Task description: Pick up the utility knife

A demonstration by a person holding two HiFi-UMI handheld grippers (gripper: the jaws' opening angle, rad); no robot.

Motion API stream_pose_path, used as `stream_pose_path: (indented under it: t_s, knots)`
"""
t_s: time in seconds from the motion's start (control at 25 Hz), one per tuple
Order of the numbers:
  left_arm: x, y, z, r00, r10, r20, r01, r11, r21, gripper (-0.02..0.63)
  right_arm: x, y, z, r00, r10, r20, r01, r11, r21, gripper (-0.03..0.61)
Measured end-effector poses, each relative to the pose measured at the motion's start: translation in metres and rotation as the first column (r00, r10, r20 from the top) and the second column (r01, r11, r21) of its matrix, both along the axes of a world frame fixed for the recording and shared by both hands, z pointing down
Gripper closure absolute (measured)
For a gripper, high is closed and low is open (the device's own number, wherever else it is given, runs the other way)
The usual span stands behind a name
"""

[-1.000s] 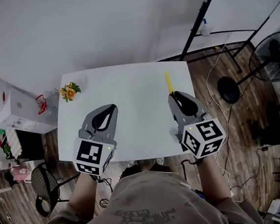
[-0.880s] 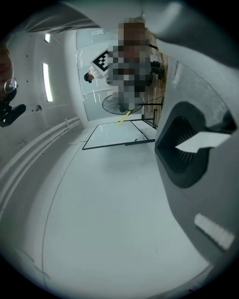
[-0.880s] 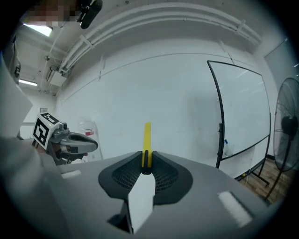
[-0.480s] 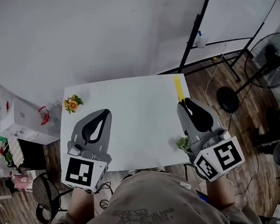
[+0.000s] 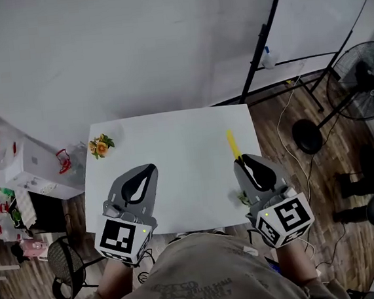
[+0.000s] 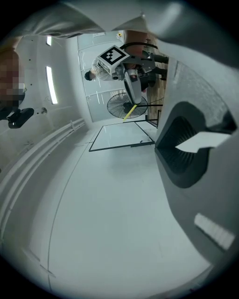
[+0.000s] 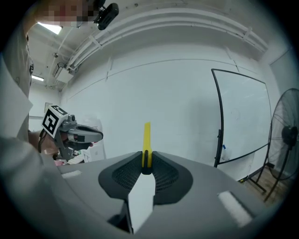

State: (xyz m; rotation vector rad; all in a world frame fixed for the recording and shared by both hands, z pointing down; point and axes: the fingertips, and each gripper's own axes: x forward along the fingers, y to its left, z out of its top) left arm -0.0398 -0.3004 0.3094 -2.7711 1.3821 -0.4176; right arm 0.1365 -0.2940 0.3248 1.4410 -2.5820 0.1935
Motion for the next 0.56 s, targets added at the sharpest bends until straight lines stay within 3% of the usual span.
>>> stream_pose_path:
  t_s: [0.56]
  knots:
    - [-0.0021,0.0045,-0.0038,1.000,-0.018,0.021,0.018,1.000,-0.007,0.614,0.0004,0.0018,0.0004,1.000,-0.008,0.024,0.008,1.000,-0.012,0.488]
